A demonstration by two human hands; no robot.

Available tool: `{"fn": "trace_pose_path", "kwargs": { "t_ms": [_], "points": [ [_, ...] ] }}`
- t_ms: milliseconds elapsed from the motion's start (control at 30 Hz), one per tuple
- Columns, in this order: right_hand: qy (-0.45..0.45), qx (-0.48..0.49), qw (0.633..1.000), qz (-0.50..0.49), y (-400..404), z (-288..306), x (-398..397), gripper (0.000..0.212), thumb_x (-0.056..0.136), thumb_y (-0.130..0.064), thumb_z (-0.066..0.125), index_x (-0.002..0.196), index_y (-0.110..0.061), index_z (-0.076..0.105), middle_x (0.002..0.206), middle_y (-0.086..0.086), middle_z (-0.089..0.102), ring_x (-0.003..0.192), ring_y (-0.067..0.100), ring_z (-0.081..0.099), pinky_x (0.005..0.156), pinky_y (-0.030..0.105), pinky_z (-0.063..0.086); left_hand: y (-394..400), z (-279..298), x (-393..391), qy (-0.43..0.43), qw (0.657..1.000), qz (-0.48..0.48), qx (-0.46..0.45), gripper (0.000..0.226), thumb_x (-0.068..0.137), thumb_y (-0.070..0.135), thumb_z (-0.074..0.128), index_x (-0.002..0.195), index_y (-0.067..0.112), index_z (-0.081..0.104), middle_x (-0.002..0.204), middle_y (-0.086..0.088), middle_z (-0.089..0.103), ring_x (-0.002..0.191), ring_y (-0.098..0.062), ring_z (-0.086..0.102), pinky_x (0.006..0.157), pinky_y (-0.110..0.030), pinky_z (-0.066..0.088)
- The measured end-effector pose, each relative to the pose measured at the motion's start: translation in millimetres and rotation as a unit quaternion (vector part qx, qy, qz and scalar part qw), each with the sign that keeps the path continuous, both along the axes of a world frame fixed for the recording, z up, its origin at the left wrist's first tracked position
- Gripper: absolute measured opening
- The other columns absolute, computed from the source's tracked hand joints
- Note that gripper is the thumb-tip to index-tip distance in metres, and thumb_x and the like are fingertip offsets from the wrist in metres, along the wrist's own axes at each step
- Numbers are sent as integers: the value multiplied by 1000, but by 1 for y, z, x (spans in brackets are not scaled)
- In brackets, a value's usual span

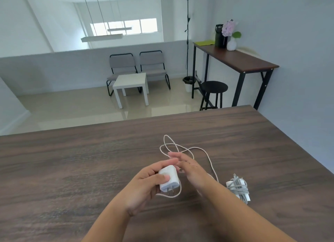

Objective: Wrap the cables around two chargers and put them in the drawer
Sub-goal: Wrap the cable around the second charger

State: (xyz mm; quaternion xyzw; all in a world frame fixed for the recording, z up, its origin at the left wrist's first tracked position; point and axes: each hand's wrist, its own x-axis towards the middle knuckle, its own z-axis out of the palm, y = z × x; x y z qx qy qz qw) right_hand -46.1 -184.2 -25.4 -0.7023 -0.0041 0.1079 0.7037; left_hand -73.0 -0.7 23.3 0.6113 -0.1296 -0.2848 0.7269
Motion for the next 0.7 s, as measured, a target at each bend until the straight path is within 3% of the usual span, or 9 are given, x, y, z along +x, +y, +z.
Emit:
{"fn": "trace_pose_path", "kwargs": {
  "t_ms": [167,367,433,533,600,633,700],
  "points": [
    [4,75,997,17,9,13,-9,26,90,-18,54,109,-8,69,102,10,72,88,13,65,78,22,49,0,13,-1,-18,998,20,-59,53,76,7,72,128,19,64,119,-14,67,100,-23,67,81,-30,55],
    [-17,54,997,58,16,28,-12,36,76,-27,61,109,-14,71,110,9,71,95,10,64,91,29,47,8,34,3,-33,989,61,-132,83,57,19,92,133,21,58,123,-23,64,104,-29,66,80,-32,56],
    [-22,42,997,59,23,29,-12,36,79,-32,66,112,-17,69,117,15,67,105,20,63,105,43,43,12,39,4,-37,988,57,-142,86,56,21,93,134,22,56,126,-23,63,106,-32,64,83,-34,56],
    [-55,2,996,64,32,31,-10,33,87,-33,67,114,-14,68,118,23,64,108,35,61,107,55,37,17,45,0,-50,988,51,-141,84,58,20,93,132,26,54,128,-22,62,108,-33,64,87,-34,56],
    [-60,20,997,47,30,36,-7,27,91,-21,64,112,-5,67,111,21,67,100,35,63,98,45,49,22,45,-2,-52,990,49,-125,89,57,20,94,134,26,50,129,-22,63,109,-34,64,88,-33,55],
    [-68,37,996,37,28,40,-4,23,92,-14,62,110,-1,67,102,19,68,88,30,64,85,35,54,24,43,-2,-54,991,51,-113,93,56,21,95,136,24,48,128,-23,63,110,-35,63,88,-33,55],
    [-88,57,995,6,24,55,0,16,92,-11,60,102,-1,69,77,12,63,64,17,56,62,25,48,29,40,-3,-56,992,64,-99,98,52,22,97,136,19,48,124,-28,64,107,-35,63,87,-32,55]
  ]
}}
